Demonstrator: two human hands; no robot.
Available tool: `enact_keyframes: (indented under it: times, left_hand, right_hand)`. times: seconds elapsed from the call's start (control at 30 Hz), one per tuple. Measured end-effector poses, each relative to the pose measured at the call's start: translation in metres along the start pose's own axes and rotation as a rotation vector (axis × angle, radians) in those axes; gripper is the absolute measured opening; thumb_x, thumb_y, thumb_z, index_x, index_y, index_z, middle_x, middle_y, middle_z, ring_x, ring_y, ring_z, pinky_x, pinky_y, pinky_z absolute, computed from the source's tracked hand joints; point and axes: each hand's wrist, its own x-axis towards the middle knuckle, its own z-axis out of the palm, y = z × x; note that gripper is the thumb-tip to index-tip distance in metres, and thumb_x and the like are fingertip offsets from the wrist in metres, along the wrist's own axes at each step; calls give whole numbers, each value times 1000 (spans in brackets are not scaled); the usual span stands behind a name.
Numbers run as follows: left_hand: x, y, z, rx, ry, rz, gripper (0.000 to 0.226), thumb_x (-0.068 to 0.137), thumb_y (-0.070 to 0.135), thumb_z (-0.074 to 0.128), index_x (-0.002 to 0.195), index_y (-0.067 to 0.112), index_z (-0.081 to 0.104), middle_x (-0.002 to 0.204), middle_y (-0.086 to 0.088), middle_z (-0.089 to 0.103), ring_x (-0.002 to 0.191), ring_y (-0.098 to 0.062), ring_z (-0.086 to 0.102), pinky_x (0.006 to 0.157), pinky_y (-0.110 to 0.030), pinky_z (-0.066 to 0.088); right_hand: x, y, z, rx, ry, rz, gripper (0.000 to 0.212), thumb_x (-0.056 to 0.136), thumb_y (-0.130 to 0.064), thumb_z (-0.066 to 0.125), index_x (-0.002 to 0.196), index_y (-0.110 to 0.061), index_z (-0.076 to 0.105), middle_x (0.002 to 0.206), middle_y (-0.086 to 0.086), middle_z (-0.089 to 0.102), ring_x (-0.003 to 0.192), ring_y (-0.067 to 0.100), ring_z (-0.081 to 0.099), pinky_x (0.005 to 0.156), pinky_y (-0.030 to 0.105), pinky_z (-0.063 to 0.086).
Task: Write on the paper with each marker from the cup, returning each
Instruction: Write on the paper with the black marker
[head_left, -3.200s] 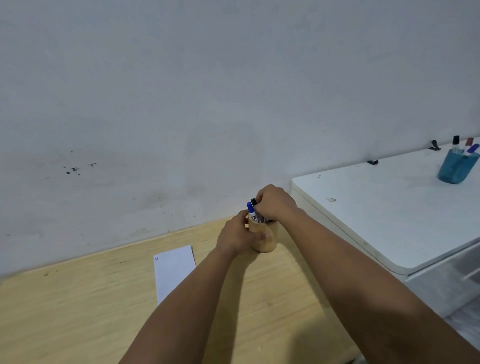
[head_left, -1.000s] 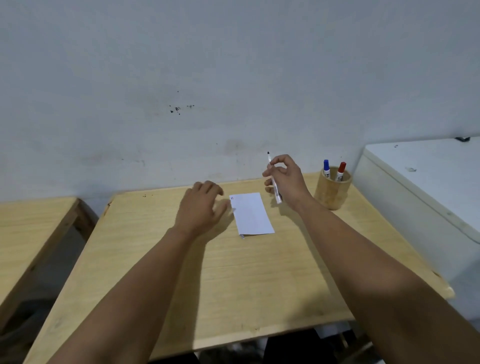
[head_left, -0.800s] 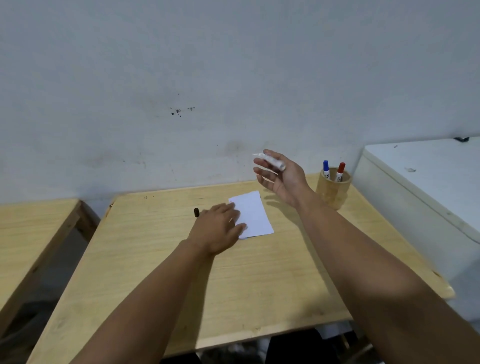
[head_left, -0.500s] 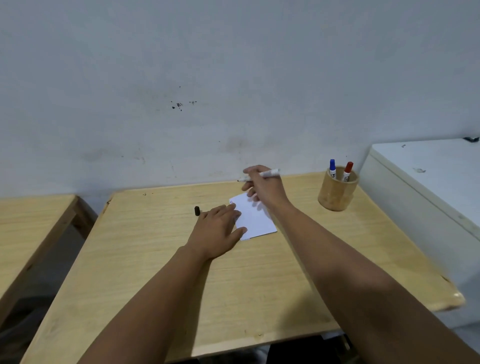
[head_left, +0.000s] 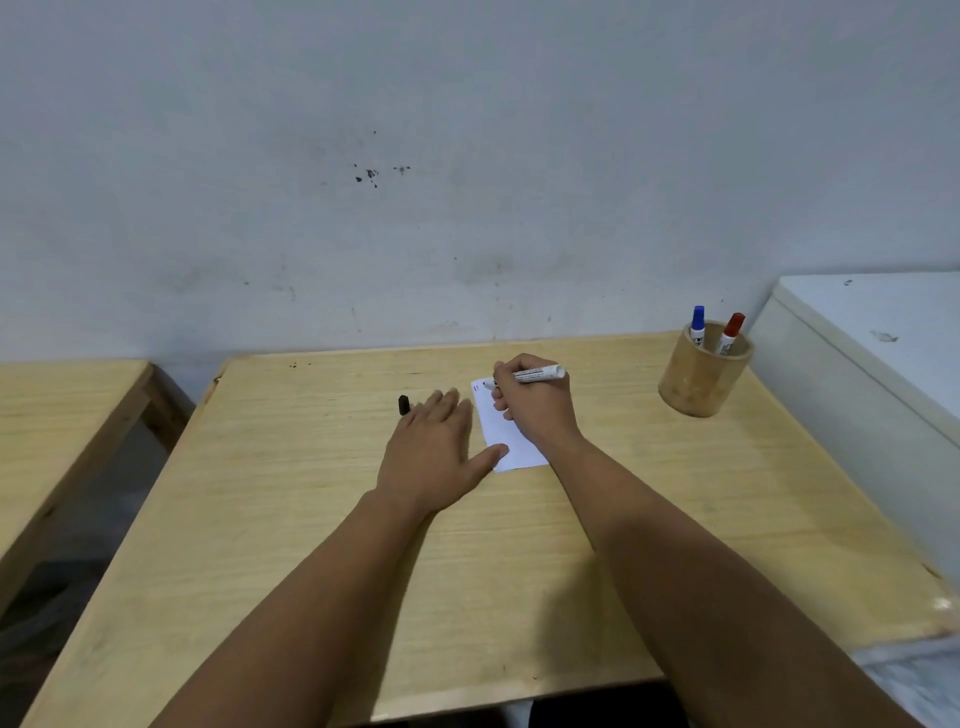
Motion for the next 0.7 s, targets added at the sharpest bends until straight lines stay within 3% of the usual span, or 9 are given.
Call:
enact_keyframes:
  times: [0.2,0.7]
  left_hand:
    - [-3,5,-4,8,-13,-46,84,90,76,42,149,18,50,167,-2,34,158,-17,20,128,-46,13]
    - [-4,5,-8,-15,-15,-60,81,90,75,46,146,18,53,167,-2,35,158,-16,20,128,-44,13]
  right_hand:
    - [1,1,-1,-31,-29,-12,25,95,-32,71,78,-15,73,78,12,79,60,11,70,58,29,56]
    - [5,7,1,-101,-53,-64,23,93,-36,71,77,-20,75,70,2,77,63,11,72,64,35,59]
